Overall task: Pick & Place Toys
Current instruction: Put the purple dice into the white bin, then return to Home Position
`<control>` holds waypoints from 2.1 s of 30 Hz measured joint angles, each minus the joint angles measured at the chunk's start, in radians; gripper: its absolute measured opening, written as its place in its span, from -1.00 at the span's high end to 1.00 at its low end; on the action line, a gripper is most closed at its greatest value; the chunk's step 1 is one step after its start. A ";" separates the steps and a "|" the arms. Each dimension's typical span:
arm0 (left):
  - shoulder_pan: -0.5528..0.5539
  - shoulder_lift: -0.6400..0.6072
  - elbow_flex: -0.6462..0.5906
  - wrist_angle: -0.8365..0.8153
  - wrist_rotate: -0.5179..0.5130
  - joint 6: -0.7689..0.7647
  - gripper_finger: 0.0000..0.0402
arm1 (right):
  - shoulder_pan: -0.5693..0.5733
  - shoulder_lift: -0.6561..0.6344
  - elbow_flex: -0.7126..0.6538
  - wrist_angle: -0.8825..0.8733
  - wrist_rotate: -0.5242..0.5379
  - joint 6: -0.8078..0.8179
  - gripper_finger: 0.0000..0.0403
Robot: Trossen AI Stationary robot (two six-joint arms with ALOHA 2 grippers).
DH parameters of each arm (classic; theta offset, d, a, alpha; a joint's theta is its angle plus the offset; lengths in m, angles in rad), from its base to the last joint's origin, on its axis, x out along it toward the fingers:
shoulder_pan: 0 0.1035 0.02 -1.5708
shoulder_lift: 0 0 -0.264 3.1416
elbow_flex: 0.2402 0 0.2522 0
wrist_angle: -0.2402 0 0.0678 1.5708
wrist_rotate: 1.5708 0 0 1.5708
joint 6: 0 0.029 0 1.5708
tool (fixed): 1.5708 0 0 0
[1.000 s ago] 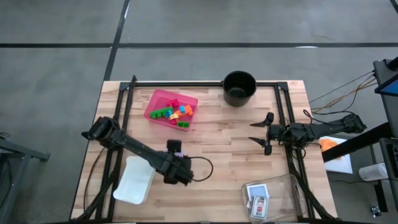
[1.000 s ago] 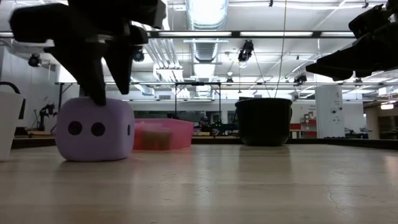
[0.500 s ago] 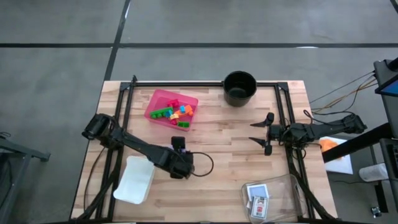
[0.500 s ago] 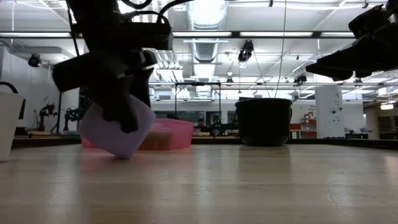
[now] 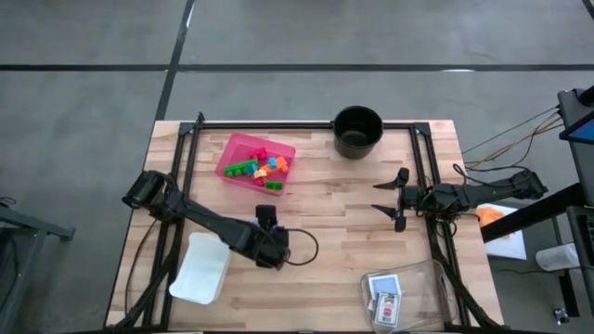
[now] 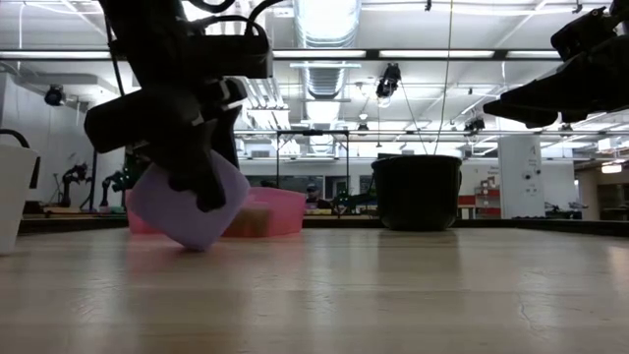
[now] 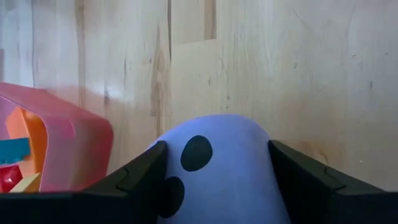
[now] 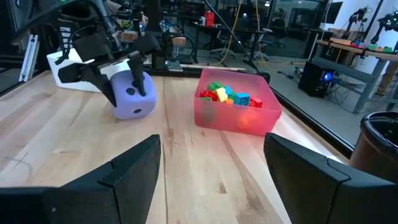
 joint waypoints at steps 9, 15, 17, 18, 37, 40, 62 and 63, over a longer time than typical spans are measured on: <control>-0.017 0.002 -0.002 0.000 -0.031 0.004 -0.20 | 0.000 0.000 0.000 0.000 0.000 0.000 -0.42; -0.019 0.000 -0.002 0.000 -0.033 0.008 -0.18 | 0.000 0.000 0.000 0.000 0.000 0.000 -0.42; -0.021 -0.010 -0.004 -0.001 -0.033 0.008 -0.17 | 0.000 0.000 0.000 0.000 0.000 0.000 -0.42; -0.023 -0.021 -0.007 -0.004 -0.032 0.007 -0.17 | 0.000 0.000 0.000 0.000 0.000 0.000 -0.42; -0.245 -0.445 -0.030 -0.136 -0.161 -0.167 0.11 | 0.000 0.000 0.000 -0.001 0.000 0.000 -0.42; -0.301 -0.494 -0.029 -0.236 -0.146 -0.254 0.14 | 0.000 0.000 0.000 0.000 0.000 0.000 -0.42; -0.447 -0.521 -0.084 -0.410 0.007 -0.706 -0.84 | 0.000 0.000 0.000 0.000 0.000 0.000 -0.42; -0.451 -0.521 -0.082 -0.409 0.006 -0.706 -0.79 | 0.000 0.000 0.000 0.000 0.000 0.000 -0.42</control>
